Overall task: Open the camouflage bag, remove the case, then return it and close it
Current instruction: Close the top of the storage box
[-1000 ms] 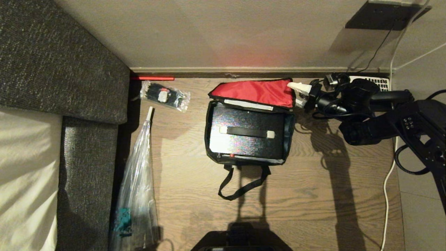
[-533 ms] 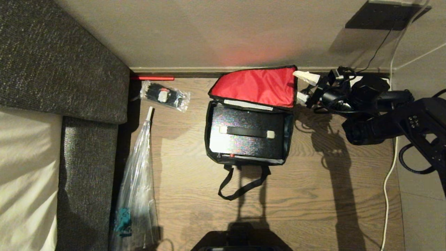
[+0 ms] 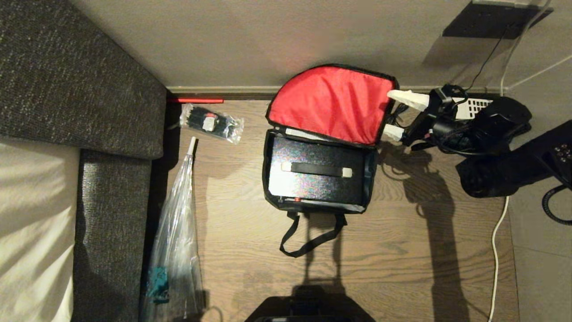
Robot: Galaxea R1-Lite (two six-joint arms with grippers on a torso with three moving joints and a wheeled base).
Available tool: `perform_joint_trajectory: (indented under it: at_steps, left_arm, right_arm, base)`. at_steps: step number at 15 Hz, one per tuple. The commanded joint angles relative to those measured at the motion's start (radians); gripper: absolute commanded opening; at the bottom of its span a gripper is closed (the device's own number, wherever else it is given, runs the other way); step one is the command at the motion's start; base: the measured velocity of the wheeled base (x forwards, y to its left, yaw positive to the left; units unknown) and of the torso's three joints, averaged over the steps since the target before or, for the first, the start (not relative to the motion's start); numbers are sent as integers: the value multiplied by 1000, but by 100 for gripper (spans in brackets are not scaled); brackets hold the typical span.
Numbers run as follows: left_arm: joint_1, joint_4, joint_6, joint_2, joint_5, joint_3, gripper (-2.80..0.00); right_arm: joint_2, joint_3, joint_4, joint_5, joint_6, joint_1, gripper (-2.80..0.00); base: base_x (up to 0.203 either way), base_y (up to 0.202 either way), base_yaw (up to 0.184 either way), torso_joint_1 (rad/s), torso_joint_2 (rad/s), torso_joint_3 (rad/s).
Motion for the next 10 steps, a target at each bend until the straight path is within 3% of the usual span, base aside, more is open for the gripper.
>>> perform_joint_trajectory:
  at_steps: [1,3,5,10]
  left_arm:
    - [0,0,0,0,0,0,-280]
    - [0,0,0,0,0,0,-280]
    - [0,0,0,0,0,0,-280]
    - [0,0,0,0,0,2,-280]
  right_arm:
    - [-49,36,-16,15,10,0,0]
    - [-85,83,-25,36,9,1,0]
    - [-173,253,-34,85,3,0,0]
    - [-294,444,-41,158,-16,-7,0]
  base:
    - [0,0,0,0,0,0]
    - [0,0,0,0,0,0]
    - [0,0,0,0,0,0]
    - [0,0,0,0,0,0]
